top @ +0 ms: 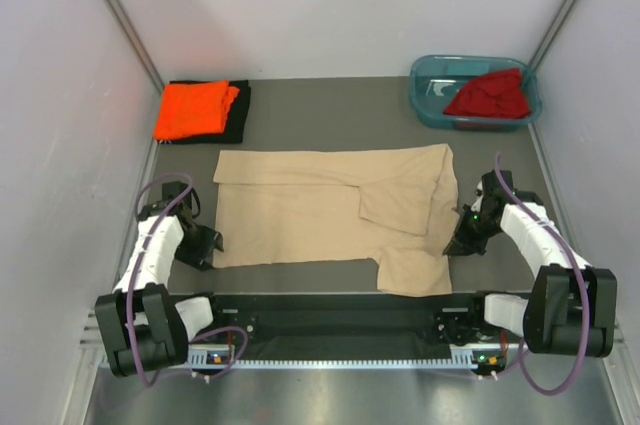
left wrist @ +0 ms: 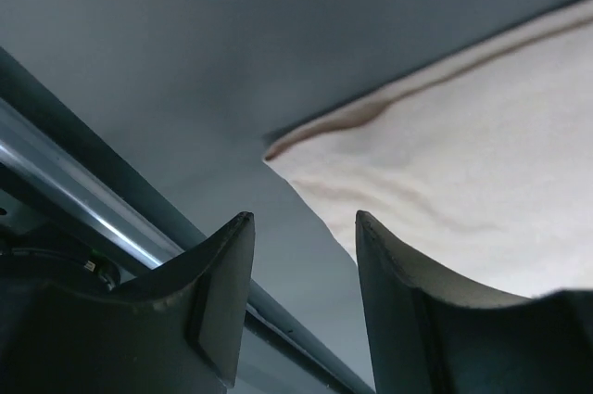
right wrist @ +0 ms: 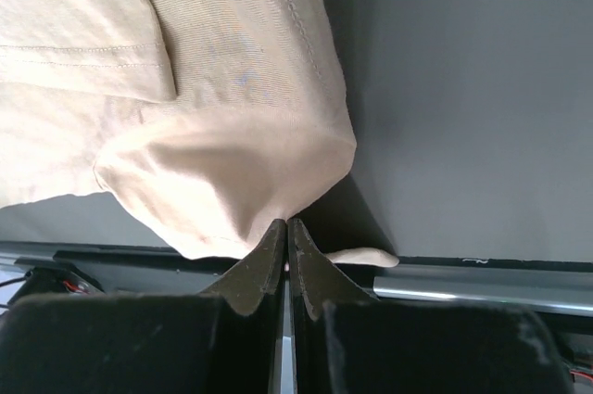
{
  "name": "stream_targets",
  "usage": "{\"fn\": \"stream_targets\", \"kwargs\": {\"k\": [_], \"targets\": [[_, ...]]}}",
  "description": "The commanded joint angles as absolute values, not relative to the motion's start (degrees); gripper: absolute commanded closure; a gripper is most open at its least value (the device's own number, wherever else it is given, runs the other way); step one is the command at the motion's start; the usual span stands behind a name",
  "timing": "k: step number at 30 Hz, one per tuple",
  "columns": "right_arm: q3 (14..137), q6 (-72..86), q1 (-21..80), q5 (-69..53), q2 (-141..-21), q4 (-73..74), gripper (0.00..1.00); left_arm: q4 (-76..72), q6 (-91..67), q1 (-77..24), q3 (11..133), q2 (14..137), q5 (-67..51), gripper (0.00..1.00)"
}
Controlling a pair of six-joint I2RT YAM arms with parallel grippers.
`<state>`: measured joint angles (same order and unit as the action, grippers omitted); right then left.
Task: Fold and stack the t-shirts
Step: Fold the tshirt
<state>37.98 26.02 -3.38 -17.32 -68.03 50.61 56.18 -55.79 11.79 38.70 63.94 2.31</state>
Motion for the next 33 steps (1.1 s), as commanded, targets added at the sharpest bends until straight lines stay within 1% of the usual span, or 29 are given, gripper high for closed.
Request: {"fn": "stream_targets", "kwargs": {"k": [1,5,7,12,20,22,23,24,26,28,33], "targets": [[39.8,24.6,-2.9,-16.5,-68.6,51.2,1.00,55.5,-59.1,12.3,37.5,64.9,6.4,0.47],[39.7,24.5,-2.9,-16.7,-69.1,51.2,1.00,54.9,-60.1,12.5,35.6,65.7,8.0,0.46],[40.1,24.5,-3.0,-16.7,-69.0,51.4,1.00,54.8,-60.8,12.7,35.0,66.3,8.3,0.48],[40.8,24.6,-3.0,-16.5,-68.8,51.9,1.00,52.7,-61.3,12.7,34.5,67.1,9.7,0.51],[40.0,25.0,-3.6,-16.2,-67.9,52.6,1.00,47.7,-59.7,12.8,33.0,69.8,7.4,0.58],[40.0,25.2,-3.8,-16.0,-67.7,52.8,1.00,47.1,-59.4,12.8,32.6,69.8,7.4,0.63],[40.0,25.3,-3.9,-15.8,-67.6,52.9,1.00,46.8,-59.2,12.7,32.5,69.9,7.2,0.67],[39.9,25.6,-4.0,-15.8,-67.5,53.1,1.00,46.8,-59.2,12.7,32.3,70.1,6.7,0.81],[40.1,25.7,-4.5,-15.4,-67.3,53.5,1.00,46.5,-59.1,12.8,32.2,70.1,6.2,0.92],[39.6,26.5,-5.0,-14.8,-66.9,54.8,1.00,46.4,-58.8,12.7,32.0,69.6,6.1,1.00],[37.2,27.2,-9.0,-13.3,-66.7,56.4,1.00,48.8,-58.4,12.7,30.9,66.3,7.3,1.00]]}}
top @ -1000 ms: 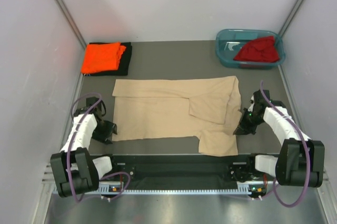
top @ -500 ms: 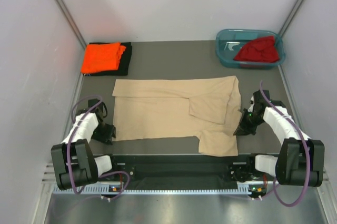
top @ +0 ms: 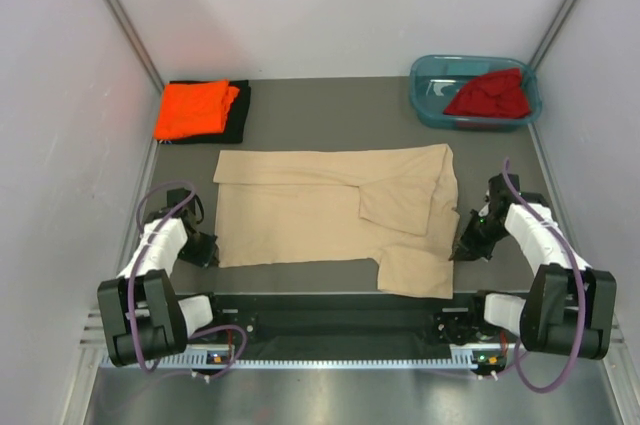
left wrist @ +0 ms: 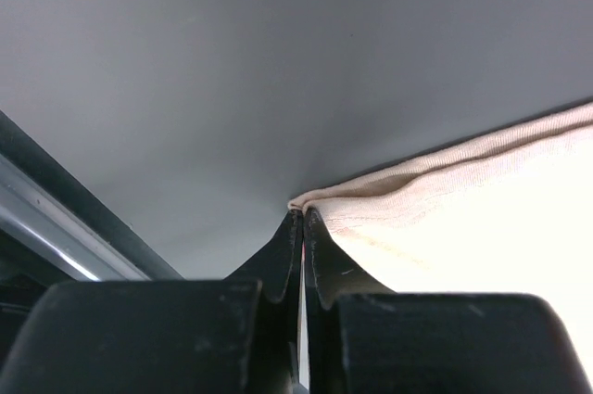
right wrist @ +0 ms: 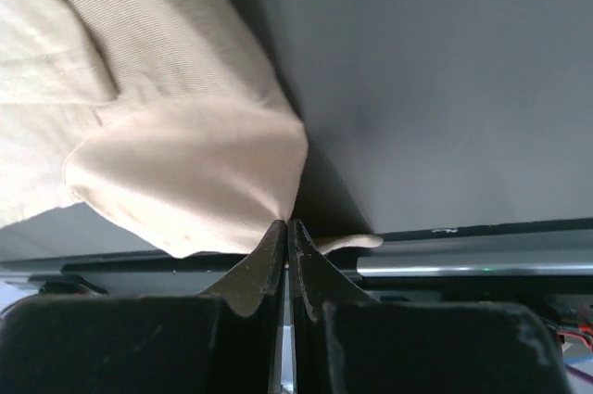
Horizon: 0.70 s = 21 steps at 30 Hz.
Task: Fold and stack the t-shirts
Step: Fold the tshirt
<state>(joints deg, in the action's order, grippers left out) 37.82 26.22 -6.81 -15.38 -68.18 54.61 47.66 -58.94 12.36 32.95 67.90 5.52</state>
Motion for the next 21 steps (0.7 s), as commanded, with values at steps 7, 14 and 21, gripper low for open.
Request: {"fn": "stream_targets", "kwargs": {"k": [7,14,21], "targets": [[40.8,26.6,-10.2,-9.0,-66.0,59.1,1.00,51.6,-60.0,12.1,32.3,64.5,7.4,1.00],[37.9,25.6,-10.0,-13.9,-65.4,57.1,1.00,56.5,-60.9,10.3,36.6,64.5,12.5,1.00],[40.2,24.8,-7.5,-17.9,-65.4,57.2,1.00,56.4,-58.6,9.5,41.0,65.3,13.4,1.00]]}}
